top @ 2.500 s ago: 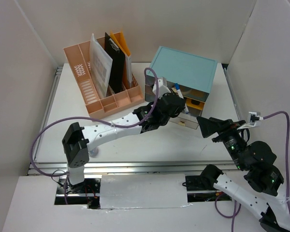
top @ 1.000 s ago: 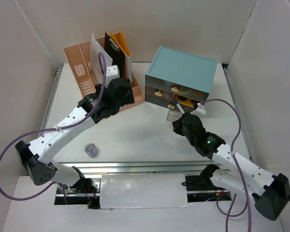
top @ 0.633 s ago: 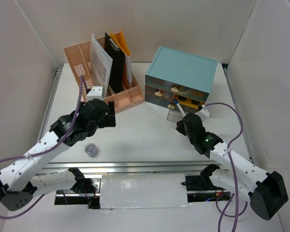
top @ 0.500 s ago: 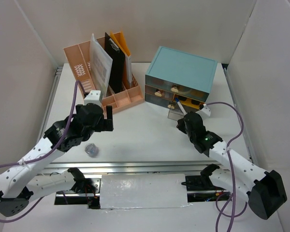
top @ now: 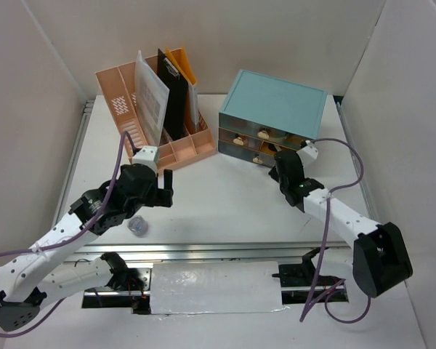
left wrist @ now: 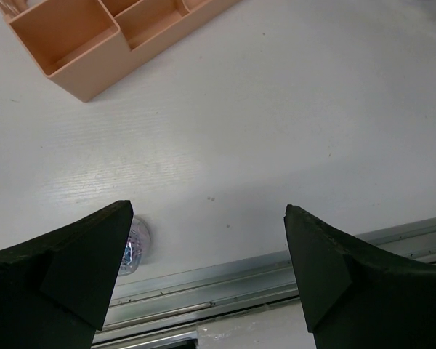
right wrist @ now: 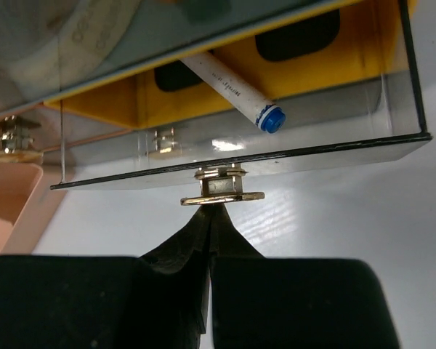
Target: Organize the desk
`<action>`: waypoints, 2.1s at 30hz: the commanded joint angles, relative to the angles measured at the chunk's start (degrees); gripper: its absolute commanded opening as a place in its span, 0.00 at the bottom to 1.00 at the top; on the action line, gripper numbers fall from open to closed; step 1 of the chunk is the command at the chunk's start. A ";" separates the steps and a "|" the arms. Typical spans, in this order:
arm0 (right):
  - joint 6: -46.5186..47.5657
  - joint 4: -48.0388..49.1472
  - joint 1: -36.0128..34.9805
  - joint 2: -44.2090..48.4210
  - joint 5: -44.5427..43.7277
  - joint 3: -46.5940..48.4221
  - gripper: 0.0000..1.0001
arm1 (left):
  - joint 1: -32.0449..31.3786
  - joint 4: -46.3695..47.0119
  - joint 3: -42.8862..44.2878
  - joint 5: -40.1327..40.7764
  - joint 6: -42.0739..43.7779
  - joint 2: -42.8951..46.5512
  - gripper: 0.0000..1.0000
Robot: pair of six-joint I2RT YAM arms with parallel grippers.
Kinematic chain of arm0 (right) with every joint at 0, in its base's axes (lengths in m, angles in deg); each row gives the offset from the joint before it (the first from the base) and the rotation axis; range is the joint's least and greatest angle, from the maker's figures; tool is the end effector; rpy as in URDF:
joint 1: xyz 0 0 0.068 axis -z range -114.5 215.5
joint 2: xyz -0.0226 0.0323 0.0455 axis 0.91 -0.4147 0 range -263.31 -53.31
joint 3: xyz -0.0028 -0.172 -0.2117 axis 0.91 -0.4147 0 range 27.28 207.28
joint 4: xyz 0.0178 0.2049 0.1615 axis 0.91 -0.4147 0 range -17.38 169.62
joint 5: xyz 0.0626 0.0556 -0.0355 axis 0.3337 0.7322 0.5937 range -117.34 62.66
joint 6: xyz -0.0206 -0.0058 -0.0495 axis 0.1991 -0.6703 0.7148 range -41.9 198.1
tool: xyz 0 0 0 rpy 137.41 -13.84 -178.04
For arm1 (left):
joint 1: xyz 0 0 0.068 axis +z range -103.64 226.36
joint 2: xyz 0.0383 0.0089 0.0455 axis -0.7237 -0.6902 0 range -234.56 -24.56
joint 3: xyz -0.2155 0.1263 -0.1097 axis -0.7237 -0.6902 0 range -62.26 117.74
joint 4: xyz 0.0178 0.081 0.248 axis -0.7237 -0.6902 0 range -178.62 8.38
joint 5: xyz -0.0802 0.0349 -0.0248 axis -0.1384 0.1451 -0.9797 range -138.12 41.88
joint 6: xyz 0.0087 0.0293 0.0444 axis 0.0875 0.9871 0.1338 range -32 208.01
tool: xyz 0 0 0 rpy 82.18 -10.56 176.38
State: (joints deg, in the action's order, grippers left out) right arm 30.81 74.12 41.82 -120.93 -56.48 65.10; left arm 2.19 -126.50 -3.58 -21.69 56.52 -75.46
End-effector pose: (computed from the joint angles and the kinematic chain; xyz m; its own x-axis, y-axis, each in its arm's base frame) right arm 0.2338 0.0837 0.2272 -0.3491 0.5478 -0.7603 0.3978 0.8213 0.4090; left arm 0.1348 -0.1090 0.3471 -0.5619 -0.1062 -0.8203 0.0889 0.9782 -0.1876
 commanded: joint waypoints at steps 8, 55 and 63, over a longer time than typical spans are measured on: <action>3.17 6.97 3.64 -8.94 -0.04 7.97 0.00 | -0.05 5.15 -1.98 -3.58 -0.59 5.01 1.00; -16.34 56.86 4.61 -8.38 19.04 -24.01 0.72 | -0.84 39.97 -18.86 -10.26 -22.93 -4.23 1.00; -26.52 71.75 3.82 -21.85 15.17 -25.17 0.70 | -1.19 25.04 -9.73 -12.63 -10.80 3.50 0.99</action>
State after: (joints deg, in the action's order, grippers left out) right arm 10.09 133.51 45.97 -140.12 -38.97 38.78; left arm 1.41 -95.90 -17.46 -33.45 38.95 -75.89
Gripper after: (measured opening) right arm 0.702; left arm 0.994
